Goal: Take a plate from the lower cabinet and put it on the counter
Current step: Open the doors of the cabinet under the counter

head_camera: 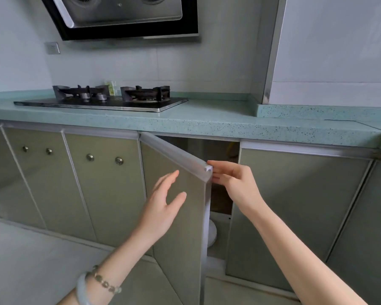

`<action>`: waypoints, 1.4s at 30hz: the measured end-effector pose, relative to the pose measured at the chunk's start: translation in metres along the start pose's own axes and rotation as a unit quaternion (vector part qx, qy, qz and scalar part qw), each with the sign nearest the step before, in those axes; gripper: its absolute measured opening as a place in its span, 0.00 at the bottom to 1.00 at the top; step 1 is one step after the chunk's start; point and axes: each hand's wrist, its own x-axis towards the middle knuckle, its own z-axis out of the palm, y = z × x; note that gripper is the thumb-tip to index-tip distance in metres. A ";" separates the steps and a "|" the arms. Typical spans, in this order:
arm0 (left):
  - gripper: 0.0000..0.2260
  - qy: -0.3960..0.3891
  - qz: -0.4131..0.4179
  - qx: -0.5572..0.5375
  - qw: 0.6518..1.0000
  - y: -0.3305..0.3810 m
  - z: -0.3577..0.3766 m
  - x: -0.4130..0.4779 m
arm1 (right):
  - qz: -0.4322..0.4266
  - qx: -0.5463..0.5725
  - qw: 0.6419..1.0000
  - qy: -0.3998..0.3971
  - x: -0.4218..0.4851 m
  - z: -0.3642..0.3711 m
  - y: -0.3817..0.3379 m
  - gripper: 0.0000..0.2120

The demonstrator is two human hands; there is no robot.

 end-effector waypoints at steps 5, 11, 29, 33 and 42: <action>0.28 0.041 0.055 0.188 0.980 0.004 -0.008 -0.040 | -0.054 0.020 0.994 -0.092 -0.019 0.034 -0.009 0.28; 0.21 0.209 0.031 0.268 0.940 -0.003 -0.054 -0.055 | -0.211 -0.097 0.959 -0.164 -0.024 0.091 -0.022 0.28; 0.15 0.231 -0.098 0.162 0.954 -0.094 -0.198 -0.055 | -0.413 -0.382 0.780 -0.274 0.005 0.260 -0.046 0.34; 0.11 0.245 -0.129 0.127 0.953 -0.101 -0.199 -0.048 | -0.416 -0.403 0.771 -0.266 0.011 0.275 -0.047 0.34; 0.25 0.342 0.064 0.219 0.912 -0.065 -0.089 -0.036 | -0.375 -0.415 0.803 -0.208 0.034 0.182 0.018 0.31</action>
